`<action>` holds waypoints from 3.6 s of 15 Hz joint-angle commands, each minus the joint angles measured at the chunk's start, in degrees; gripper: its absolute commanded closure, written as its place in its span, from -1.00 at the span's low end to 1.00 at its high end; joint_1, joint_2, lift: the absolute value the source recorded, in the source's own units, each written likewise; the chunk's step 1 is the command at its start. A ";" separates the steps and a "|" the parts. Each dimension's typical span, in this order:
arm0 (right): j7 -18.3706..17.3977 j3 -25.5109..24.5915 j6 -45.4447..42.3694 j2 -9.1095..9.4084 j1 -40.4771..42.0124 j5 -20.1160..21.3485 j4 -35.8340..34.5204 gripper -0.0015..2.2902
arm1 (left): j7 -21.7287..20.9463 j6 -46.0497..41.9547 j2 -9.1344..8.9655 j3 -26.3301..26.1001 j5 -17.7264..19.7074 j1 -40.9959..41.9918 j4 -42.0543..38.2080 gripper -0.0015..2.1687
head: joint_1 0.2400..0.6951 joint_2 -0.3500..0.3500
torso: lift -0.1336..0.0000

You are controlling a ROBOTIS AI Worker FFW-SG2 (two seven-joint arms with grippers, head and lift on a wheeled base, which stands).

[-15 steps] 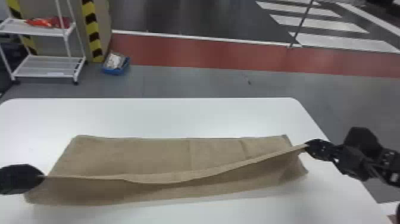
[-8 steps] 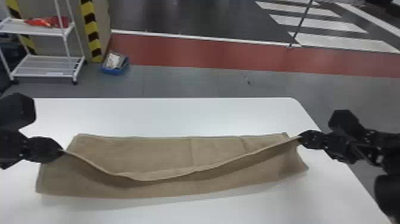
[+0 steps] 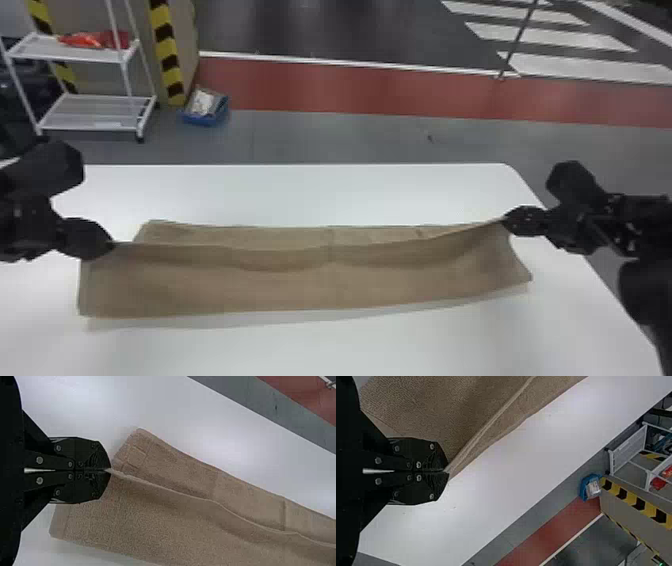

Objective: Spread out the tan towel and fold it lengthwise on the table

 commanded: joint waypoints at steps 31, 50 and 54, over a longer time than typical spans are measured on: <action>1.80 5.32 6.98 1.08 -13.42 8.59 17.07 0.14 | 1.67 -0.18 -0.14 -5.28 -1.19 -15.11 17.08 0.85 | 1.00 -0.48 | -0.85; 1.97 4.18 6.80 1.78 -12.72 8.68 16.63 0.14 | 9.23 0.88 -2.08 -8.44 -5.05 -18.63 22.00 0.85 | 1.00 -0.49 | -0.85; 1.88 4.18 6.63 1.87 -12.46 8.95 16.90 0.14 | 11.07 2.63 -2.16 -8.44 -5.14 -19.25 22.79 0.85 | 1.00 -0.47 | -0.85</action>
